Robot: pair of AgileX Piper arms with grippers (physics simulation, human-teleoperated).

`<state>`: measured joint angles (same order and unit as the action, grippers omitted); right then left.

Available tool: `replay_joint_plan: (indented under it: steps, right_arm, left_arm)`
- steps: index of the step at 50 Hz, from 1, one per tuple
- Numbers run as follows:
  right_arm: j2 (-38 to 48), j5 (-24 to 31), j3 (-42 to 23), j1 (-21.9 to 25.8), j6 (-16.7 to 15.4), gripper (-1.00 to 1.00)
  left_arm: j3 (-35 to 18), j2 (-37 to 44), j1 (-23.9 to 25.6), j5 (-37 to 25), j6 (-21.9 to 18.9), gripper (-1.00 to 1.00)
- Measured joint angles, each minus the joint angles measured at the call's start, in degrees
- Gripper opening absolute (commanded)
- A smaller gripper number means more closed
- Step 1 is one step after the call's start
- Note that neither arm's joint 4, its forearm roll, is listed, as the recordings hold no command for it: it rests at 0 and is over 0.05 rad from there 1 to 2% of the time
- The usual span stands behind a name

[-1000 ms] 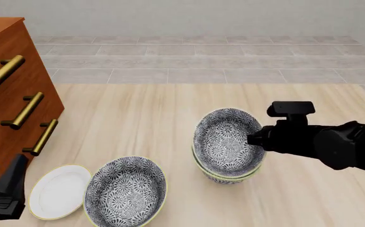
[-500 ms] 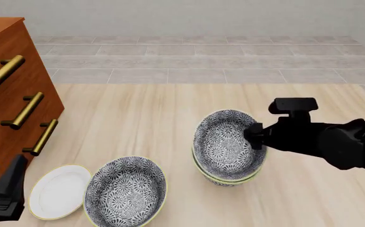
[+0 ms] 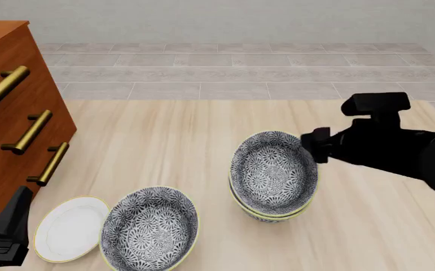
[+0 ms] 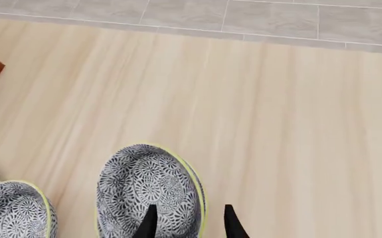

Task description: Stack the bowl at the front on the bowl in the middle.

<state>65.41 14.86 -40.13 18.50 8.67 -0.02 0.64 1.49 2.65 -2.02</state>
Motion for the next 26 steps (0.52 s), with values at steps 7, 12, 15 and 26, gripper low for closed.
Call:
replay_joint_plan:
  steps: [7,12,15,26]
  right_arm:
    - [-3.50,2.14,-1.30,-0.20,-0.52,1.00]
    - [-6.21,3.60,-2.14,-0.08,-1.05,1.00]
    - [-7.86,4.52,-2.66,0.05,-1.41,1.00]
    - [-13.04,7.49,-4.42,0.12,-2.29,1.00]
  left_arm:
    - [0.00,-0.03,0.12,-0.04,0.03,1.00]
    - [0.00,0.15,0.15,0.16,0.06,1.00]
    - [0.00,0.34,0.20,0.35,0.06,1.00]
    - [0.00,0.57,0.32,0.53,0.01,1.00]
